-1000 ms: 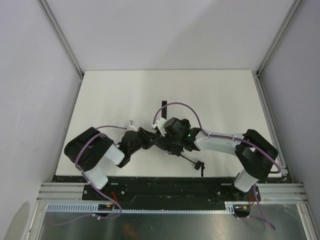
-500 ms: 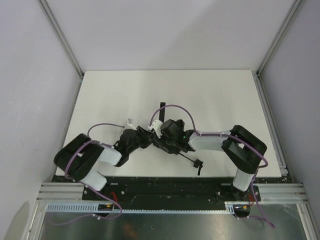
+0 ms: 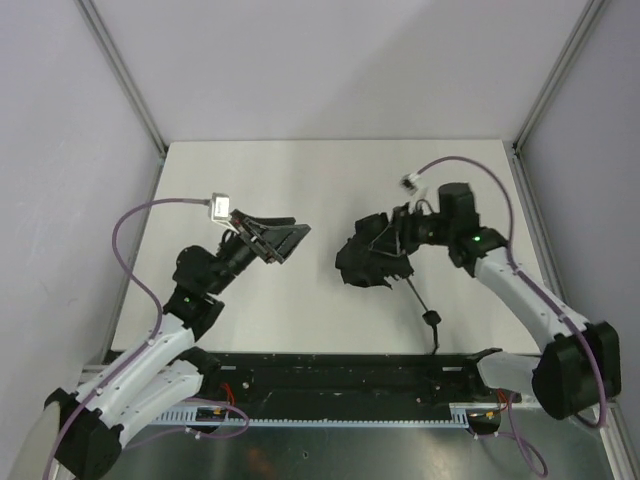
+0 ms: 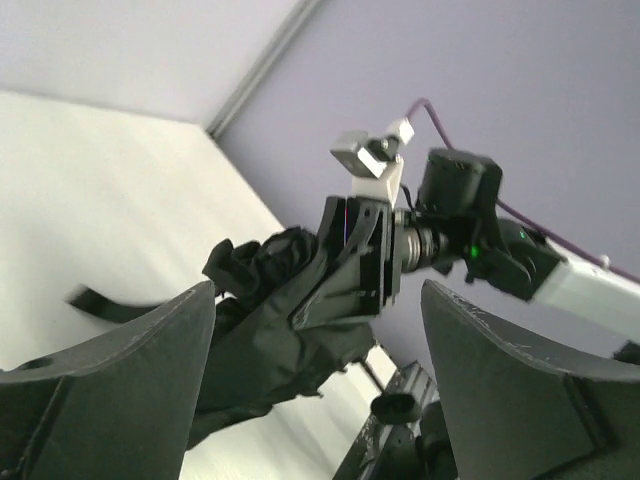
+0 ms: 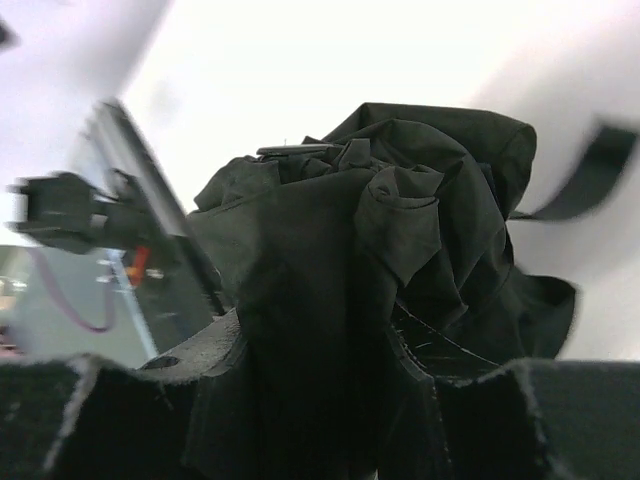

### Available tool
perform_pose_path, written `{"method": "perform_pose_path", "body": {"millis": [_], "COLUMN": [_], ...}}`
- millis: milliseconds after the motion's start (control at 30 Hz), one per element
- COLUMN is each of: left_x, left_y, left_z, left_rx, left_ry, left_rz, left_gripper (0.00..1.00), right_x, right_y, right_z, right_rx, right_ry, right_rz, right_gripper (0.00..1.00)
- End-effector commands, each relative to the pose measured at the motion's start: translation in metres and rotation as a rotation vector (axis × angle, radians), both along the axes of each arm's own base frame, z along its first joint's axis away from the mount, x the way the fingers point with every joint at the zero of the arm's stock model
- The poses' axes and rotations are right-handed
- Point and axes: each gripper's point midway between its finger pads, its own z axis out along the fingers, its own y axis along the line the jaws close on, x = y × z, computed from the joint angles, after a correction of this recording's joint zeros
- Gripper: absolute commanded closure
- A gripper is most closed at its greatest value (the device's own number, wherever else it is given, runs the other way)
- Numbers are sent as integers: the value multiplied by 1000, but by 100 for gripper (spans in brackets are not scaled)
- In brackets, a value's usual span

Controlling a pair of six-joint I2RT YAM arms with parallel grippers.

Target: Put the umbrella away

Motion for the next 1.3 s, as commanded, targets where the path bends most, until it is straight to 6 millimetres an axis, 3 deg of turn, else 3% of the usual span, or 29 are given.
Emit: {"method": "perform_pose_path", "body": {"millis": [0, 200, 367, 467, 600, 700, 867, 1000, 1133, 1267], "left_x": [-23, -51, -68, -70, -56, -62, -70, -66, -86, -106], "left_y": [-19, -41, -44, -39, -22, -22, -18, -7, -15, -33], "left_z": [5, 19, 35, 39, 46, 64, 87, 88, 88, 75], "left_rx": [148, 191, 202, 180, 105, 65, -10, -132, -133, -86], "left_ry": [-144, -284, -424, -471, -450, -483, -471, -346, -394, -441], "left_rz": [-177, -333, -333, -278, -125, -137, -169, -161, -286, -460], "left_gripper": [13, 14, 26, 28, 20, 17, 15, 19, 4, 1], "right_x": [-41, -59, -68, -74, -96, -126, -144, -165, -184, -190], "right_y": [-9, -28, -35, -39, -41, -35, -30, -24, -15, -7], "right_z": [105, 184, 237, 266, 295, 297, 273, 268, 268, 262], "right_rx": [277, 421, 558, 643, 708, 649, 532, 488, 467, 456], "right_ry": [29, -29, 8, 54, 66, 7, -77, -131, -147, -112], "right_rz": [160, 181, 169, 149, 220, 377, 534, 700, 839, 922], "right_gripper": [100, 100, 100, 100, 100, 100, 100, 100, 100, 100]}}
